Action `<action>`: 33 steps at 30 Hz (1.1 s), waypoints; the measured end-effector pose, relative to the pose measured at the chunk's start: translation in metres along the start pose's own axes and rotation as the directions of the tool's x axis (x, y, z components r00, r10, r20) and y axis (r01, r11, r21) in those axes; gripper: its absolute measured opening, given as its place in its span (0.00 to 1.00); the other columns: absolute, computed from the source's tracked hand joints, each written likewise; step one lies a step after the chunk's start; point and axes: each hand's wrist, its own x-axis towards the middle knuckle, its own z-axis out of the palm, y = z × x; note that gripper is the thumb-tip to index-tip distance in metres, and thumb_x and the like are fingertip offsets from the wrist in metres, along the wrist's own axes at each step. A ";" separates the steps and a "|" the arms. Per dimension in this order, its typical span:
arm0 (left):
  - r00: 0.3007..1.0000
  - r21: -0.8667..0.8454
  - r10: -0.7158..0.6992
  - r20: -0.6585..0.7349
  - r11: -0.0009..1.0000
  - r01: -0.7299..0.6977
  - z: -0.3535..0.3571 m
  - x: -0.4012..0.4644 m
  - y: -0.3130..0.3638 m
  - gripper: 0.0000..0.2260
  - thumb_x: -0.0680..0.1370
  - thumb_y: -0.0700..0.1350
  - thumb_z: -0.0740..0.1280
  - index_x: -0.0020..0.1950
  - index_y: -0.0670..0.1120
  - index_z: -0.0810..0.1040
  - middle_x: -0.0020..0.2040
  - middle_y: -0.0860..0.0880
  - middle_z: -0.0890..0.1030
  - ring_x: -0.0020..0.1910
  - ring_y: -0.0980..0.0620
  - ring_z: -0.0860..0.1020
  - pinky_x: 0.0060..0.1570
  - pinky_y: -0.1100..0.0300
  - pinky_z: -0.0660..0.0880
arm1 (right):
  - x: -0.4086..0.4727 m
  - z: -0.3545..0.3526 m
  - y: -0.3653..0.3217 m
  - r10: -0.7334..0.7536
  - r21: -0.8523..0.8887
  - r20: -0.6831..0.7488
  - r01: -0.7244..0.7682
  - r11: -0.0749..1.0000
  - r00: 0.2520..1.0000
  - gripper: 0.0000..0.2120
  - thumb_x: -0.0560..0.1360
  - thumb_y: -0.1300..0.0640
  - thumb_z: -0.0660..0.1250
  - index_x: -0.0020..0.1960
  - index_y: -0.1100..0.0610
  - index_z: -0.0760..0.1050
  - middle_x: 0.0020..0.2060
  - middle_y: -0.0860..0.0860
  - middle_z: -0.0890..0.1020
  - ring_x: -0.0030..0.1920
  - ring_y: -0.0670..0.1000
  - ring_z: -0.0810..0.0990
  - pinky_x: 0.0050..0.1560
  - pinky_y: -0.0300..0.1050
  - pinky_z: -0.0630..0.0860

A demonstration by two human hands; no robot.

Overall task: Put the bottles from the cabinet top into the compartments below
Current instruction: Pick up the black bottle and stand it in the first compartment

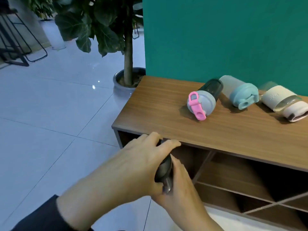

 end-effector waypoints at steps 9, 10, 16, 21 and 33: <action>0.731 -0.825 -0.638 0.243 0.261 0.502 0.135 -0.007 -0.055 0.41 0.67 0.53 0.80 0.76 0.57 0.65 0.62 0.57 0.76 0.63 0.55 0.75 0.62 0.59 0.71 | 0.044 0.042 0.084 0.376 0.056 0.128 -0.385 0.921 0.918 0.36 0.61 0.48 0.81 0.64 0.40 0.67 0.57 0.39 0.79 0.61 0.41 0.77 0.59 0.42 0.77; 0.693 -0.834 -0.643 0.325 0.150 0.531 0.150 0.000 -0.057 0.40 0.66 0.54 0.80 0.74 0.56 0.67 0.60 0.56 0.77 0.62 0.54 0.77 0.63 0.56 0.73 | 0.053 0.046 0.091 0.400 0.044 0.128 -0.408 0.912 0.908 0.36 0.62 0.48 0.81 0.64 0.42 0.67 0.57 0.39 0.78 0.61 0.43 0.77 0.59 0.41 0.77; 0.593 -0.859 -0.664 0.456 -0.154 0.489 0.196 0.055 -0.074 0.21 0.72 0.49 0.76 0.63 0.51 0.75 0.55 0.51 0.82 0.54 0.53 0.80 0.51 0.54 0.79 | 0.105 0.074 0.109 0.476 0.002 0.158 -0.483 0.876 0.865 0.42 0.69 0.52 0.77 0.75 0.51 0.57 0.67 0.44 0.68 0.71 0.50 0.69 0.66 0.42 0.66; 0.598 -0.890 -0.706 0.380 -0.102 0.444 0.214 0.083 -0.086 0.18 0.75 0.43 0.74 0.63 0.52 0.75 0.56 0.53 0.83 0.56 0.56 0.80 0.57 0.52 0.78 | 0.129 0.090 0.132 0.440 -0.119 0.116 -0.427 0.896 0.890 0.30 0.76 0.58 0.68 0.74 0.55 0.60 0.65 0.53 0.76 0.64 0.53 0.77 0.54 0.35 0.72; 0.572 -0.878 -0.729 0.375 -0.082 0.472 0.217 0.098 -0.093 0.22 0.79 0.42 0.68 0.73 0.52 0.70 0.63 0.52 0.80 0.63 0.50 0.78 0.67 0.45 0.74 | 0.144 0.105 0.149 0.467 -0.146 0.133 -0.449 0.882 0.874 0.24 0.78 0.56 0.67 0.72 0.56 0.65 0.63 0.56 0.79 0.59 0.53 0.79 0.51 0.39 0.73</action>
